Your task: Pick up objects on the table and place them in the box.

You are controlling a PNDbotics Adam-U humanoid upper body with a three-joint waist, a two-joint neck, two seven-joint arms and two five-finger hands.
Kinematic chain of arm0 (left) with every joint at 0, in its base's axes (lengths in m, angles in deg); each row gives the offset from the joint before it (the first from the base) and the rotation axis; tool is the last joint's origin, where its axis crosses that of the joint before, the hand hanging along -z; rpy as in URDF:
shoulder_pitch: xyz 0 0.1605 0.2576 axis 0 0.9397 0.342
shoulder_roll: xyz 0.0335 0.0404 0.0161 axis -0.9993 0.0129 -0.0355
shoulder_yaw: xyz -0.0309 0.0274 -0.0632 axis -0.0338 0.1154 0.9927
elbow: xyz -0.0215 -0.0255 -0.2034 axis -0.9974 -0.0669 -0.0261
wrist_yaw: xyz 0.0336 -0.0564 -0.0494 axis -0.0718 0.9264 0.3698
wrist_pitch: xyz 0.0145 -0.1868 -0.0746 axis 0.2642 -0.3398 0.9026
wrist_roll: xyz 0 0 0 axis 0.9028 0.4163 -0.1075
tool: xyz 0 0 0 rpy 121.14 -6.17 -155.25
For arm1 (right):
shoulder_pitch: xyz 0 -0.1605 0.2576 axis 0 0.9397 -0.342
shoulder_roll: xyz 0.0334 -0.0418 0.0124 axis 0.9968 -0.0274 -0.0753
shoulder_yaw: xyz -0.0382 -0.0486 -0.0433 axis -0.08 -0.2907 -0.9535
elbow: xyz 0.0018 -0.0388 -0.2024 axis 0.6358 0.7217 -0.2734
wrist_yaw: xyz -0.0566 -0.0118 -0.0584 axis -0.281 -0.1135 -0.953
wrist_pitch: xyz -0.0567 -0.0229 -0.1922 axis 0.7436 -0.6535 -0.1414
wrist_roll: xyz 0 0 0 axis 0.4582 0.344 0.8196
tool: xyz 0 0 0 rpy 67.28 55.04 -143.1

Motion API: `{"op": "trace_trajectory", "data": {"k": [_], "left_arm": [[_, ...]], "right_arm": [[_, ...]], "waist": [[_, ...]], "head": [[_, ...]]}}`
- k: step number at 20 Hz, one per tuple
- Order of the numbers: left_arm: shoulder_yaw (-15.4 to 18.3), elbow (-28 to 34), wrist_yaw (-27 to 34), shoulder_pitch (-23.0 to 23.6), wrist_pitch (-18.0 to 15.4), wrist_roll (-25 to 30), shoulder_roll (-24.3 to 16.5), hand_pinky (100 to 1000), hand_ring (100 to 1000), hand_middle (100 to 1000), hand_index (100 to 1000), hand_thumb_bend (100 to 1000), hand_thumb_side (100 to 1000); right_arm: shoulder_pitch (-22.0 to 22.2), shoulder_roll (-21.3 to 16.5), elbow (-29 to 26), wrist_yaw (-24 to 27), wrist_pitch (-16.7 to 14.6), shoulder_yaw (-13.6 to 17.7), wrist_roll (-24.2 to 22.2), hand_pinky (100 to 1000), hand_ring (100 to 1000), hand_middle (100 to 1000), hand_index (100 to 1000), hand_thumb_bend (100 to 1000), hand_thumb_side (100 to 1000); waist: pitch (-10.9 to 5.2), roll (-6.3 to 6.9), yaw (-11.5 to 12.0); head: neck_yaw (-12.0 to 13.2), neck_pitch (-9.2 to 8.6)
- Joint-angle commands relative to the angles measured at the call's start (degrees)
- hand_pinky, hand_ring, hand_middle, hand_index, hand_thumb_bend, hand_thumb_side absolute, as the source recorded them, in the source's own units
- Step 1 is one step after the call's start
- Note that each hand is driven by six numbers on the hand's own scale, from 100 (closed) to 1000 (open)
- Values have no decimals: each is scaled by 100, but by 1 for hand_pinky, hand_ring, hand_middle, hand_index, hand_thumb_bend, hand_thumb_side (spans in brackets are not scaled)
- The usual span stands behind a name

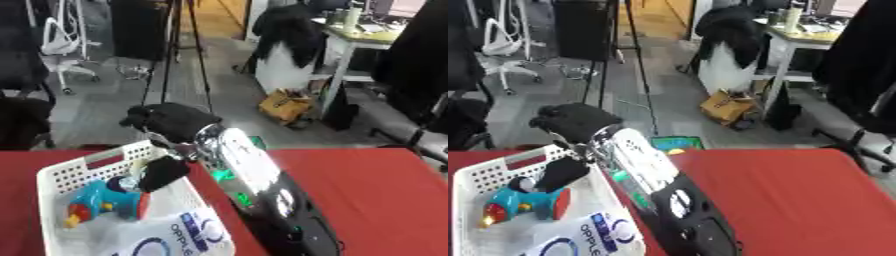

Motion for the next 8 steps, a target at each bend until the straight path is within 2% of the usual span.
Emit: {"op": "trace_trajectory", "data": {"k": [1, 4, 5, 6, 8], "left_arm": [[40, 85, -39, -22, 18, -21, -61, 802, 779, 778, 794, 100, 1000], [56, 85, -81, 8, 56, -15, -97, 802, 779, 778, 794, 100, 1000], [64, 85, -111, 17, 79, -15, -109, 802, 779, 778, 794, 100, 1000], [67, 85, -135, 27, 98, -14, -121, 802, 779, 778, 794, 100, 1000], [69, 85, -175, 58, 137, -8, -147, 803, 780, 779, 794, 100, 1000]], "right_arm": [[-26, -193, -293, 20, 105, 142, 137, 1000, 1000, 1000, 1000, 481, 887], [20, -157, -489, -89, 270, 232, 96, 964, 1000, 1000, 1000, 342, 947], [30, -145, -542, -111, 338, 270, -11, 964, 1000, 1000, 1000, 342, 947], [46, -145, -598, -132, 415, 328, -131, 932, 972, 1000, 997, 296, 967], [85, -177, -778, -195, 621, 524, -306, 923, 951, 967, 976, 237, 997]], "waist": [[-20, 70, -24], [-61, 96, -100], [-76, 104, -124], [-94, 118, -158], [-136, 155, -247]], "head": [[8, -64], [40, -35], [49, -25], [67, -21], [126, -25]]}}
